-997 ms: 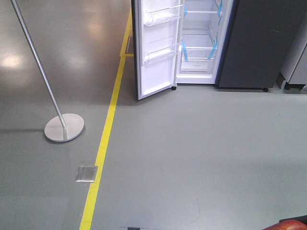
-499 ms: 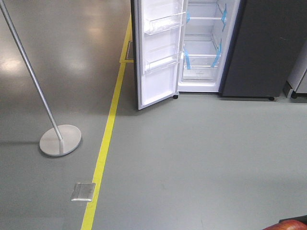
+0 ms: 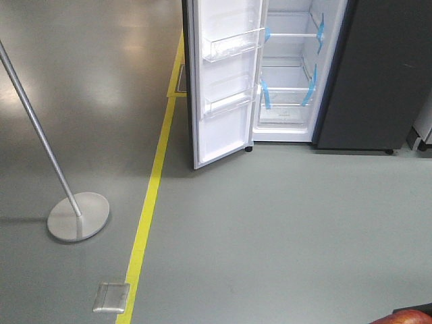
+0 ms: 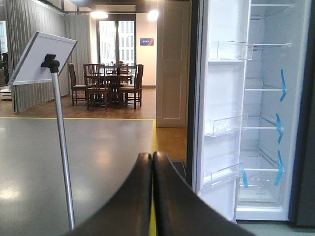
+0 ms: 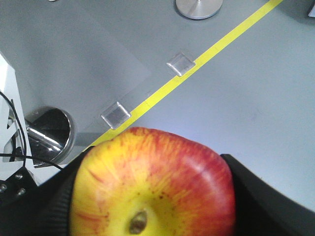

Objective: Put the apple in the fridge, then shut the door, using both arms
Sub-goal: 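Drive the base closer to the open fridge, apple held in right gripper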

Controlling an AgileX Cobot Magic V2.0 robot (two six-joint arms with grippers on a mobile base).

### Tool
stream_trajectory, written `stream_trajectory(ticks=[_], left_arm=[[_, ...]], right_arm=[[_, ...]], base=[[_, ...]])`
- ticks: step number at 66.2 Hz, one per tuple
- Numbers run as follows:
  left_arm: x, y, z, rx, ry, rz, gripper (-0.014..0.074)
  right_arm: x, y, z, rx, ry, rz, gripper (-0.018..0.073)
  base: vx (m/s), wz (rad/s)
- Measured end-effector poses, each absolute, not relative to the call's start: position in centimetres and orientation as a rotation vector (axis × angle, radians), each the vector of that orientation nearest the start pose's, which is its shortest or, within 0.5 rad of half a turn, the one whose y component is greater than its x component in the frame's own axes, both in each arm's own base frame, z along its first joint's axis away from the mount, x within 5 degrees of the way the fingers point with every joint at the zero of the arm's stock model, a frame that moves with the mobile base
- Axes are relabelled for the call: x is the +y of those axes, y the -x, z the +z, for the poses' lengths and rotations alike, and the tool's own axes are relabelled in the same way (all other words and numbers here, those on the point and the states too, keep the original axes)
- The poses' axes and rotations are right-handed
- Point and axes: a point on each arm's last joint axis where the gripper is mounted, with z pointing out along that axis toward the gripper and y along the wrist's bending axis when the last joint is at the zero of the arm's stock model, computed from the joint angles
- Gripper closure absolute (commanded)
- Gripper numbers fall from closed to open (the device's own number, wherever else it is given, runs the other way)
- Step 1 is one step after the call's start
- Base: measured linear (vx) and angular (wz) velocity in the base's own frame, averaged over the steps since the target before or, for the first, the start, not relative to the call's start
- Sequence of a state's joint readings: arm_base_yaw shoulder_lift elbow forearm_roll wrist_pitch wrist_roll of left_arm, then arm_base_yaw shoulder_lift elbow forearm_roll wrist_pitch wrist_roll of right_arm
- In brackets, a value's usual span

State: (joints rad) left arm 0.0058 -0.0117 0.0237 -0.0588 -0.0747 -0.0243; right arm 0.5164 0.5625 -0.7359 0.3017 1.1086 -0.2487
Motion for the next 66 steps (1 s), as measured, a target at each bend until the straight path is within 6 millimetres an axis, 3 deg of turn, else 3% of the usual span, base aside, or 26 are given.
stream_trajectory(ticks=[66], left_arm=[[0.07, -5.55, 21.26, 1.42, 0.067, -0.061, 0.0602]], right_arm=[[5.93, -5.54, 32.74, 2.263, 0.868, 0.51, 0.0409]], base=[[0.15, -0.04]])
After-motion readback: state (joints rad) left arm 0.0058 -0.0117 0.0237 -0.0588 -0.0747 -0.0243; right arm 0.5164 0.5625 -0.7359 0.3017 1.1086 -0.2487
